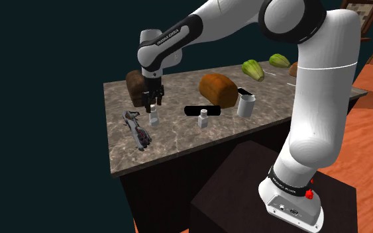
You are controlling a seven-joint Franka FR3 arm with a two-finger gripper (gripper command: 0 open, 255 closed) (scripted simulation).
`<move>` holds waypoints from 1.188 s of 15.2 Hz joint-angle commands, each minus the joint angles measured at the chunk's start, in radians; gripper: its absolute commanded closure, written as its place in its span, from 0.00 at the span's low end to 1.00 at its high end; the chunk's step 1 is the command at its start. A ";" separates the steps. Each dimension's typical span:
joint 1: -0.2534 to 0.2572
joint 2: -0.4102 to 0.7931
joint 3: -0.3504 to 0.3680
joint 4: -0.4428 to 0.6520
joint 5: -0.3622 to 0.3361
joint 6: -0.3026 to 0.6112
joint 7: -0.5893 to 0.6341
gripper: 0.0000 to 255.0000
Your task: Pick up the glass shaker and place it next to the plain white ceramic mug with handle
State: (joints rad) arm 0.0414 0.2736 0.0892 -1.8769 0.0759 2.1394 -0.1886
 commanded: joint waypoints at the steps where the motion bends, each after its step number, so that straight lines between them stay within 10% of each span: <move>1: 0.001 0.002 0.000 -0.004 0.000 0.007 0.000 0.00; 6: 0.001 0.002 0.000 -0.004 0.000 0.007 0.000 0.00; 7: 0.001 0.002 0.000 -0.004 0.000 0.007 0.000 1.00; 18: 0.000 -0.010 0.000 0.007 0.000 -0.017 0.002 1.00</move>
State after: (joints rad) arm 0.0417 0.2667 0.0896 -1.8752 0.0761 2.1315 -0.1873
